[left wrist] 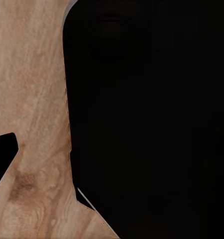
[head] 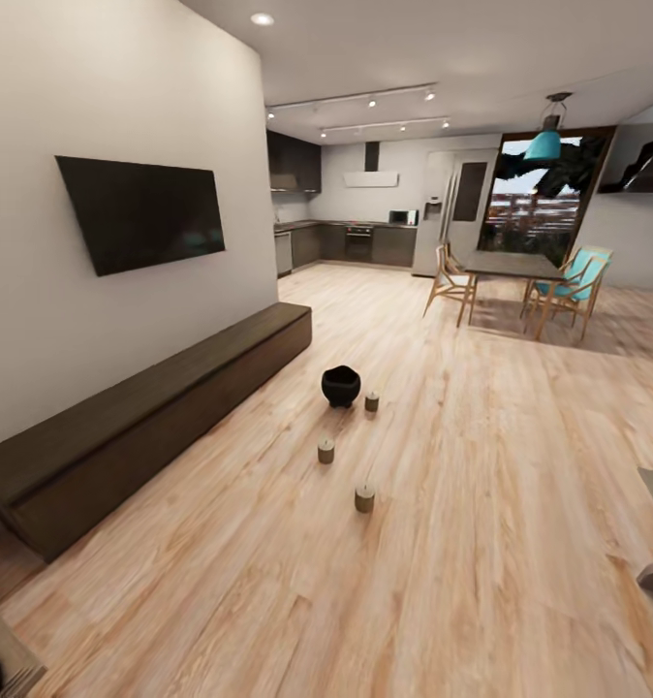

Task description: Place each of the two pumpkins and all three candles from the living room inside a cabinet in the living room (use any cabinet), then make sure every cabinet is closed, and position the cauldron so it is next to a table in the living room.

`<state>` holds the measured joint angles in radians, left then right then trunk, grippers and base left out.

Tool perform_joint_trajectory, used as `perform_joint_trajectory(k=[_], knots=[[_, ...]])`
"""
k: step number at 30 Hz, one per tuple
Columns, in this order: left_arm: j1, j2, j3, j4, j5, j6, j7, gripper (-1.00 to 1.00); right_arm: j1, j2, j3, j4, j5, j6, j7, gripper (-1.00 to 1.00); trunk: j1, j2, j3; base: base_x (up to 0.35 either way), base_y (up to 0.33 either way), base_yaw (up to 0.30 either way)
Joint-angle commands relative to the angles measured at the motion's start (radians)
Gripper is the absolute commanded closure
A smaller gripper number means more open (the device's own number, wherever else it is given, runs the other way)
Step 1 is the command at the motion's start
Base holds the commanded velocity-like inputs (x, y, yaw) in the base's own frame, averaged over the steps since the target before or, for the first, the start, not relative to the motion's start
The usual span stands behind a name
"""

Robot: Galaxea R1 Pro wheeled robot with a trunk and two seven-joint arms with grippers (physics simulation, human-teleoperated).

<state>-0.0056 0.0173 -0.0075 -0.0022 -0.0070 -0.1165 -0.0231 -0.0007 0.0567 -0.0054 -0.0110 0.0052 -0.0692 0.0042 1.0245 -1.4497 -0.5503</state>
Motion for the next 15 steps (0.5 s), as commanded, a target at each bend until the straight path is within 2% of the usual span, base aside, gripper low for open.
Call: perform_joint_trajectory(k=[1, 7, 15], knots=[[-0.001, 0.000, 0.000, 0.001, -0.001, -0.003, -0.002, -1.00, 0.000, 0.000, -0.001, 0.000, 0.001, -0.003, 0.000, -1.00, 0.001, 0.000, -0.001, 0.319, -0.146, 0.287], [-0.001, 0.000, 0.000, 0.001, -0.001, -0.003, -0.002, -1.00, 0.000, 0.000, -0.001, -0.001, 0.001, -0.003, 0.000, -1.00, 0.001, 0.000, -0.001, 0.299, -0.177, 0.236], [-0.001, 0.000, 0.000, 0.001, -0.001, -0.003, -0.001, -1.00, 0.000, 0.000, -0.001, -0.004, 0.000, -0.003, 0.000, -1.00, 0.001, 0.000, -0.001, 0.280, -0.199, 0.048]])
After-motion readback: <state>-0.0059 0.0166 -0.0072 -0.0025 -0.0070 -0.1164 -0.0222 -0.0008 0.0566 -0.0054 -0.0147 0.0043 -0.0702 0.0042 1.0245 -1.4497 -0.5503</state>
